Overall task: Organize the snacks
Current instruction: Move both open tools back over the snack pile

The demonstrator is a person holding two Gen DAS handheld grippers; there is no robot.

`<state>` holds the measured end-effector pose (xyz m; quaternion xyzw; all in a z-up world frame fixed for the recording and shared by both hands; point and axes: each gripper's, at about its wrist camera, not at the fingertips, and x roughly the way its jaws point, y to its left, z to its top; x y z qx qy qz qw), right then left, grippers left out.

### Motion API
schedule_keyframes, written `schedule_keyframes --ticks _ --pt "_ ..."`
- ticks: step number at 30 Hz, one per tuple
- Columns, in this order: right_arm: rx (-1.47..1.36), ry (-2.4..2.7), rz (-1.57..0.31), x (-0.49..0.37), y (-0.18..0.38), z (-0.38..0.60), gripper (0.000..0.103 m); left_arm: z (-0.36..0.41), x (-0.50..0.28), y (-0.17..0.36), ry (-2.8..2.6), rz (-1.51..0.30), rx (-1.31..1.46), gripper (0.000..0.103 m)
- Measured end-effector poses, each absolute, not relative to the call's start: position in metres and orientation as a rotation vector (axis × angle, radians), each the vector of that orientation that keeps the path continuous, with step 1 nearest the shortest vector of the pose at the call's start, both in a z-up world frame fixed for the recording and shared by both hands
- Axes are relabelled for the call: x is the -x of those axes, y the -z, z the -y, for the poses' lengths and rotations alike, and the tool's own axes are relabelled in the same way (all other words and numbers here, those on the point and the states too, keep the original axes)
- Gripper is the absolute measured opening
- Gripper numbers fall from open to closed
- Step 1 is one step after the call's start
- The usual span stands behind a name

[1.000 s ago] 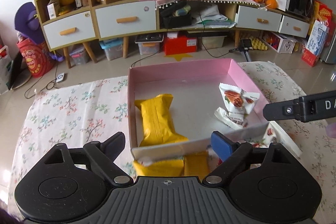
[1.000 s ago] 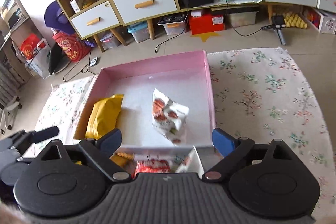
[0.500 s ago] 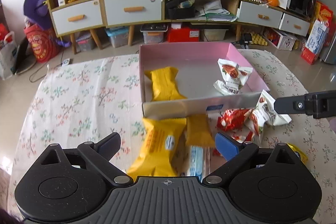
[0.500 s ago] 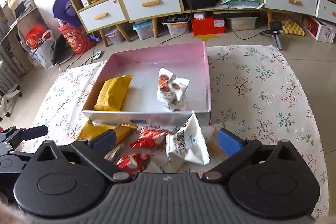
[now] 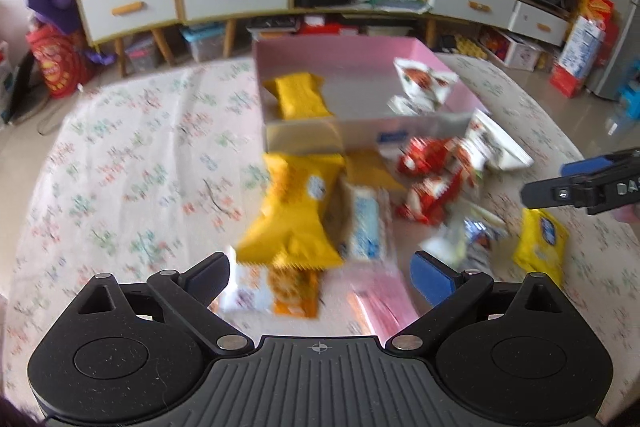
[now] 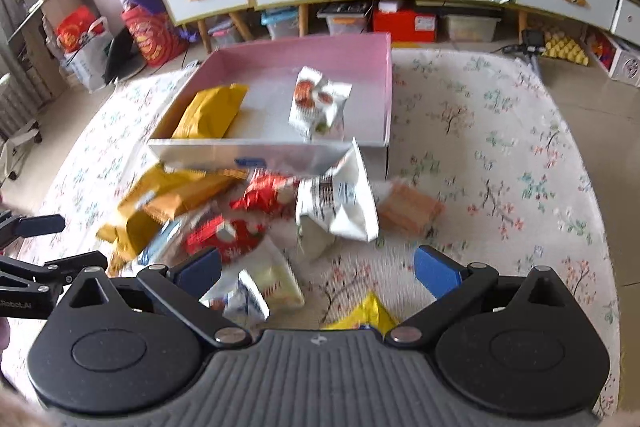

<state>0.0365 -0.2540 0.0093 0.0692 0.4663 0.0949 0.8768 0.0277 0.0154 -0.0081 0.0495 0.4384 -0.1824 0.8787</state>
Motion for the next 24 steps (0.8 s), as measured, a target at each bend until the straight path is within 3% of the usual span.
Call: schedule_keyframes --ticks 10,18,24 --pt "-0.11 -0.189 -1.094 -0.022 0.016 0.264 0.103 -0.005 -0.002 0.033 0.444 -1.005 -0.101 0.098" --pt "-0.389 -0.047 -1.169 -0.027 0.024 0.293 0.102 0.01 -0.009 0.04 0.426 -1.057 -0.048 0.095" --pt "-0.371 0.02 -1.191 -0.028 0.03 0.29 0.093 0.021 -0.013 0.044 0.394 -1.082 -0.05 0.081"
